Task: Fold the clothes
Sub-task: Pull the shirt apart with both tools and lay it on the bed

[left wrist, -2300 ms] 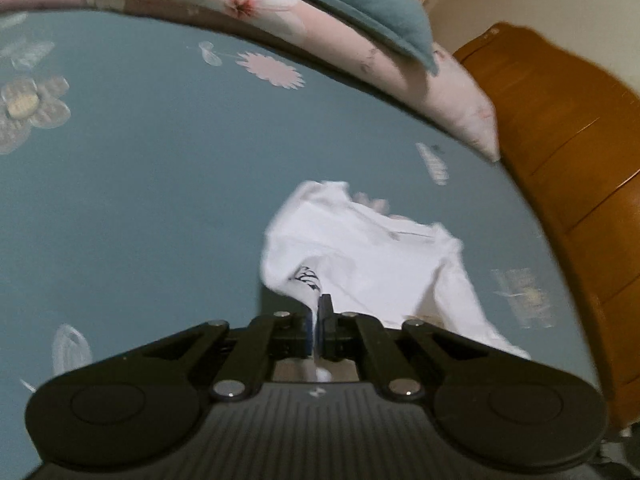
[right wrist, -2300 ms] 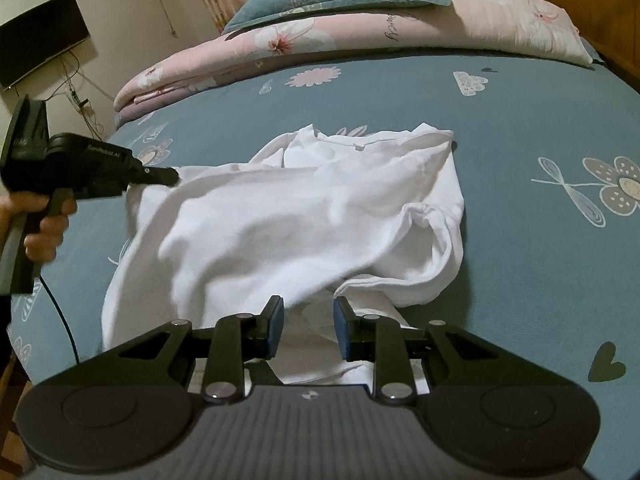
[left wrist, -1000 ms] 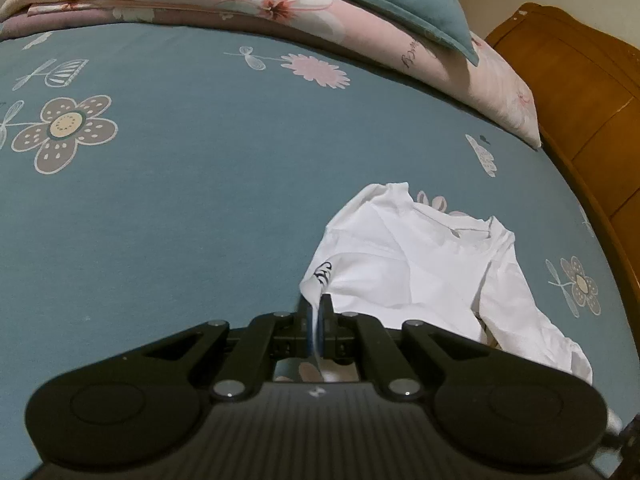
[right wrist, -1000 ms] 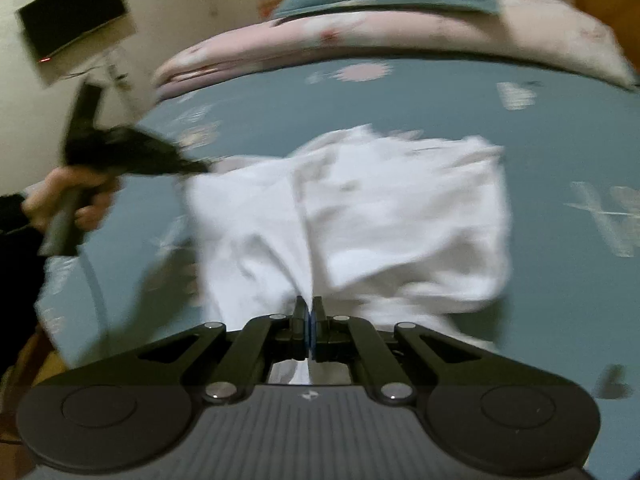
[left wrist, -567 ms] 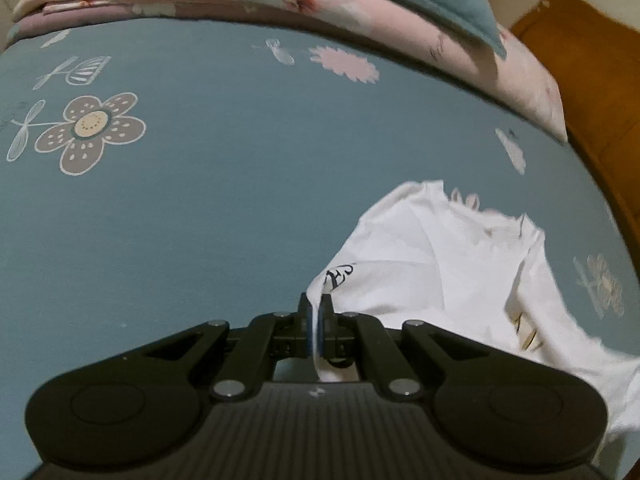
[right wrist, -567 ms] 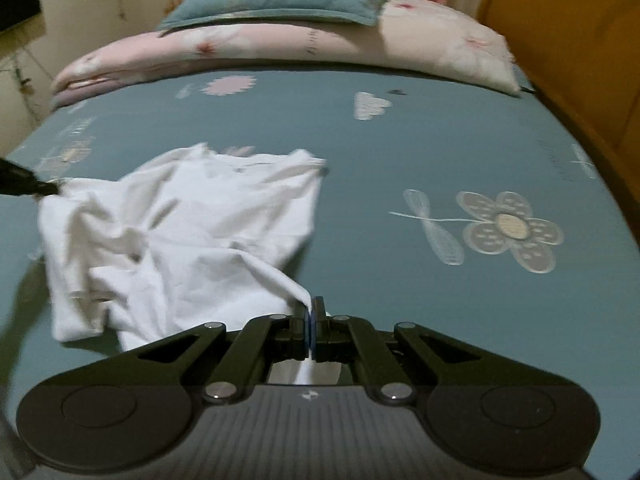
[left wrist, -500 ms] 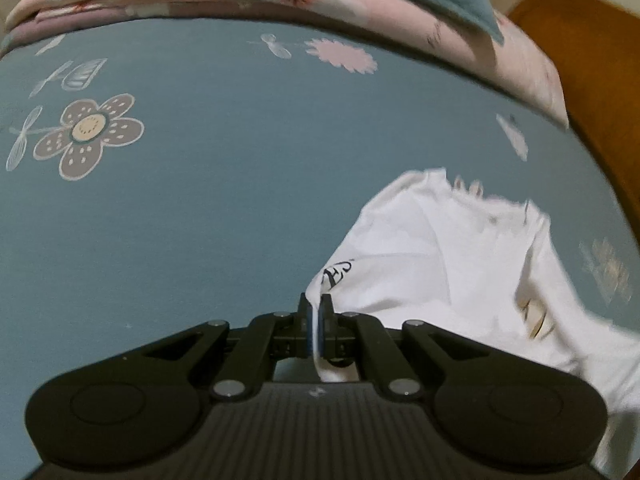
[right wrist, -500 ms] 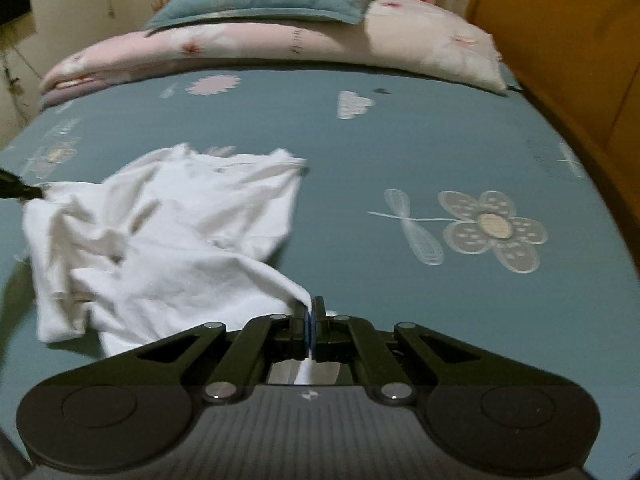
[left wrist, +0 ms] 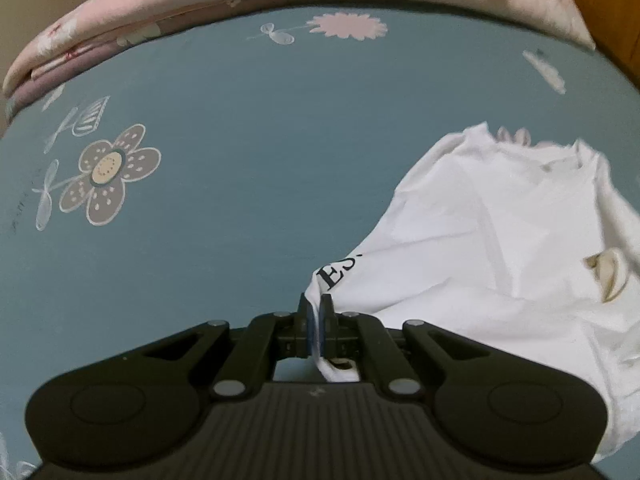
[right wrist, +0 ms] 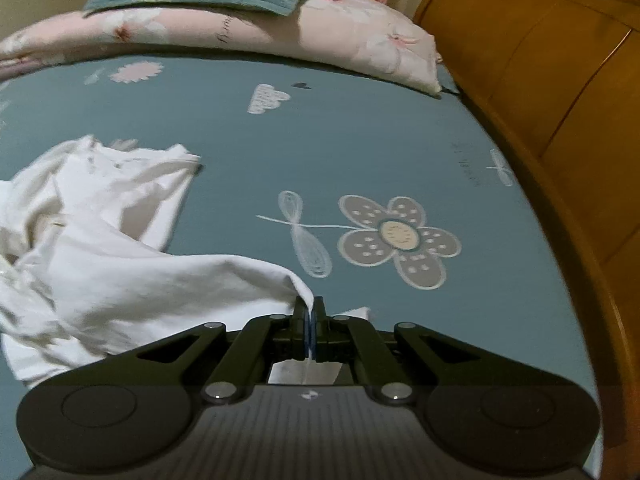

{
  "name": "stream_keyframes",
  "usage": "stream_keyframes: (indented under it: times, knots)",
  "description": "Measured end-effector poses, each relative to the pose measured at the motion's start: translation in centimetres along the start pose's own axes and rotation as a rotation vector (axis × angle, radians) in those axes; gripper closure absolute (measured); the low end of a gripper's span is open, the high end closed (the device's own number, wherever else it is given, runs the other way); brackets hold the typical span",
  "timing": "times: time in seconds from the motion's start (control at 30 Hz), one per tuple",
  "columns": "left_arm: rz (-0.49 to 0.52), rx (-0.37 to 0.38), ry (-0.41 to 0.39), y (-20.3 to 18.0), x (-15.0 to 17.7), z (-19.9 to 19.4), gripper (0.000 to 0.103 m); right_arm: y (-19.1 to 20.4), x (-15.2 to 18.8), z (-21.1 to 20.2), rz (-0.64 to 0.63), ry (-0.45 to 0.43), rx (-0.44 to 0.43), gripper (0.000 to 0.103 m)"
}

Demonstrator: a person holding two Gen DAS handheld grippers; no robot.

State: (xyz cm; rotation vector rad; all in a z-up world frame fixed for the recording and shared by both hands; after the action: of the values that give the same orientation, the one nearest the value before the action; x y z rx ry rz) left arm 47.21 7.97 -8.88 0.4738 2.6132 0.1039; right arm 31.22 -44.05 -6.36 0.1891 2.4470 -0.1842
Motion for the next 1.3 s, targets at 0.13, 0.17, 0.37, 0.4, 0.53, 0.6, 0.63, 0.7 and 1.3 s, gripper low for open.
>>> stream_keyframes:
  times: [0.13,0.17,0.37,0.4,0.53,0.6,0.63,0.7,1.3]
  knots:
    - [0.068,0.0,0.052,-0.2,-0.1,1.1,0.102,-1.7,0.1,1.4,-0.006,0.03,0.044,0.102]
    - [0.093,0.008,0.065,-0.3,-0.1,1.3,0.102,-2.2,0.1,1.8,-0.006,0.044,0.052,0.102]
    - [0.128,0.054,0.076,0.2,-0.6,1.6,0.102,-6.2,0.3,4.0,0.037,0.123,0.079,0.102]
    - [0.126,0.05,0.077,0.4,-0.6,1.6,0.102,-7.1,0.3,4.2,0.049,0.129,0.096,0.102]
    - [0.166,0.076,0.094,0.5,-1.1,2.2,0.102,-10.4,0.0,5.2,0.101,0.163,0.098,0.102]
    - [0.231,0.118,0.095,0.1,-1.2,2.3,0.102,-11.6,-0.3,5.7,0.114,0.187,0.077,0.102]
    - [0.264,0.139,0.093,0.0,-1.3,2.2,0.102,-12.1,-0.4,5.9,0.116,0.195,0.075,0.102]
    - [0.327,0.202,0.077,-0.5,-1.2,1.9,0.102,-12.9,-0.8,6.2,0.123,0.203,0.059,0.102]
    - [0.49,0.302,0.044,-1.1,-1.4,1.6,0.099,-18.0,-1.9,9.2,0.332,0.149,0.118,0.084]
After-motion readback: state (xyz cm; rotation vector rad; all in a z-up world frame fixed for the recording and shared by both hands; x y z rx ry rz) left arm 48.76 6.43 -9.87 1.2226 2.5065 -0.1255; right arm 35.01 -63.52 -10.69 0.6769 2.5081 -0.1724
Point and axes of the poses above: each gripper's, at about its wrist camera, not at the fingertips, and z roughly the way its jaws point, y to its left, x to its underside, the point moved 7 cm from there along z, roughly the way its jaws point, and after that the axes turned 7 degrees about z, right-handed, at the moved point
